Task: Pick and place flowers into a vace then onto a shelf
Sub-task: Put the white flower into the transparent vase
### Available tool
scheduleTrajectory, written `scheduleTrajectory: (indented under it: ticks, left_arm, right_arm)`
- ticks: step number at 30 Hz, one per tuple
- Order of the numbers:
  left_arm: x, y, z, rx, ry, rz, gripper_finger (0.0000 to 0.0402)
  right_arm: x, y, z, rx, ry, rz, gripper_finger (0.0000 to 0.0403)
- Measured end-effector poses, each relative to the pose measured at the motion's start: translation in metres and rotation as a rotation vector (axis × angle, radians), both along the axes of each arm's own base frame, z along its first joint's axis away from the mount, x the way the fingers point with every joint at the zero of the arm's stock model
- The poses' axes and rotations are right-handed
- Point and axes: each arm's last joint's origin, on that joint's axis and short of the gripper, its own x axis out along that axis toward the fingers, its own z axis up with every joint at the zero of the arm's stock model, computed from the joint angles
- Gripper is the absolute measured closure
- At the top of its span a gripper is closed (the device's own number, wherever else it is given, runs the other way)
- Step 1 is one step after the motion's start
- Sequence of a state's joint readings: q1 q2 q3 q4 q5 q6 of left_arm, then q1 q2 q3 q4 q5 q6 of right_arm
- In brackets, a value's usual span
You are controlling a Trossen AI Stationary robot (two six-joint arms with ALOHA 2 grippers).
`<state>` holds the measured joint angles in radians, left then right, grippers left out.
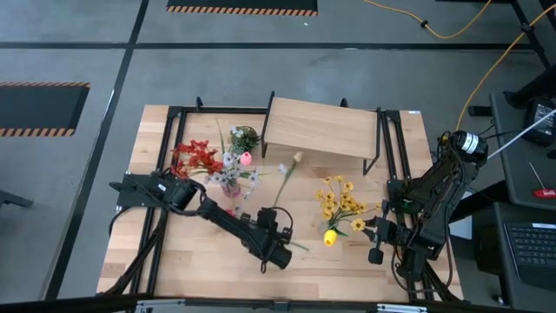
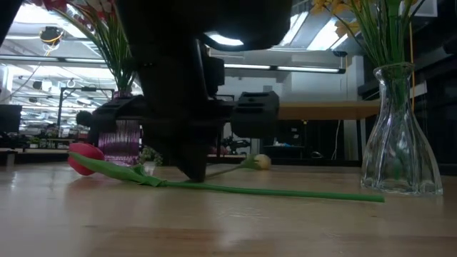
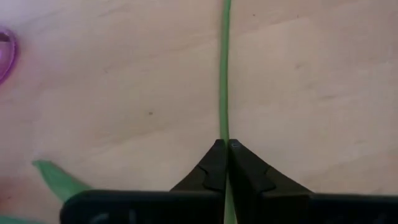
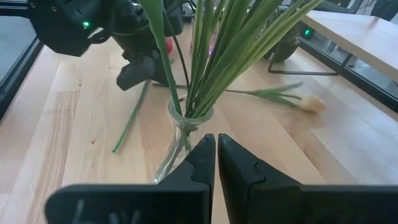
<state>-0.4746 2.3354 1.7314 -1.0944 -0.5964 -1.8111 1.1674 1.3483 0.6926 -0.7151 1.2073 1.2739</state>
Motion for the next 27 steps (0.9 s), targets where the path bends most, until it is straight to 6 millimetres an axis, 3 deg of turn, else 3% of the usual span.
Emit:
scheduleTrajectory:
  ticks: [9,18,27]
  left_arm:
    - [-0.004,-0.025,0.021,-0.049,0.074,-0.112,0.0398]
    - [-0.003,-0.044,0.045,0.013,0.012,-0.229,0.0399]
    - [-0.027,-0.077,0.049,0.096,-0.111,-0.214,0.0399]
  right_arm:
    - [0.000,0.000,0.000,0.000,-0.001,0.000,0.0379]
    - [0.000,0.000,0.000,0.000,-0.001,0.000,0.0379]
    - [0.000,0.000,0.000,0.004,-0.003,-0.002,0.0380]
